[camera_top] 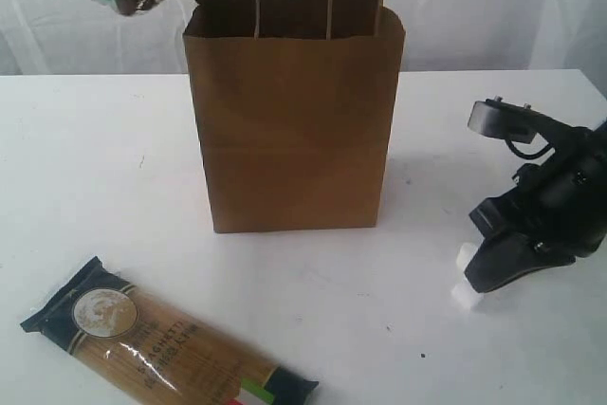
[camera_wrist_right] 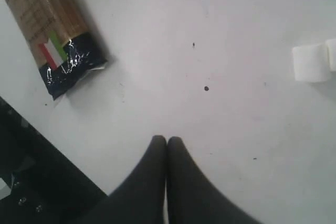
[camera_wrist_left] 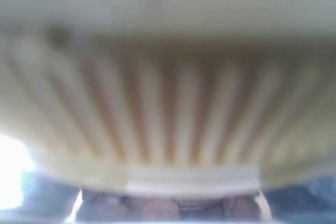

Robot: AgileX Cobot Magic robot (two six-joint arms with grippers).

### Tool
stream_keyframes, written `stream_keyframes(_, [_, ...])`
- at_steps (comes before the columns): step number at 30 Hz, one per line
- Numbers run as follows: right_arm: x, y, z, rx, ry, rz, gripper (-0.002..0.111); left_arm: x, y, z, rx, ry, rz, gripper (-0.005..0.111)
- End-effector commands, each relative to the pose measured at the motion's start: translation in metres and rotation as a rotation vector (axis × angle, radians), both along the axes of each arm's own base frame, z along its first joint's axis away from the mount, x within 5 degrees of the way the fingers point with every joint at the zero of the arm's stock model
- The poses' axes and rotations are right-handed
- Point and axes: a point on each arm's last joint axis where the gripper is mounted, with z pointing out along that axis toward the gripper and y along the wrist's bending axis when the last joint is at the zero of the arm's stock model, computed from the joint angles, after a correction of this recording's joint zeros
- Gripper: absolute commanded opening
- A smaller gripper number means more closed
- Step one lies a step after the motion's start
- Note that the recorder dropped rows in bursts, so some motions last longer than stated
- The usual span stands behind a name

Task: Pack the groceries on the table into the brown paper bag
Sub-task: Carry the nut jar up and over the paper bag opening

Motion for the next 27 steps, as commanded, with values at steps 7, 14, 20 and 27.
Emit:
stream_keyframes(7, [-0.001,0.003,0.006,0.056,0.032,-0.062,0.0,0.009,-0.034,0.025,-0.236,-0.147,-0.384,0.0])
stream_keyframes(14, [-0.001,0.002,0.006,0.05,0.032,-0.059,0.0,0.032,-0.044,-0.001,-0.209,-0.141,-0.456,0.0])
stream_keyframes(20, [-0.001,0.002,0.006,0.047,0.032,-0.058,0.0,0.041,-0.051,-0.021,-0.193,-0.112,-0.527,0.0])
stream_keyframes(27, [-0.001,0.002,0.006,0.047,0.032,-0.058,0.0,0.035,-0.053,-0.024,-0.13,-0.127,-0.612,0.0])
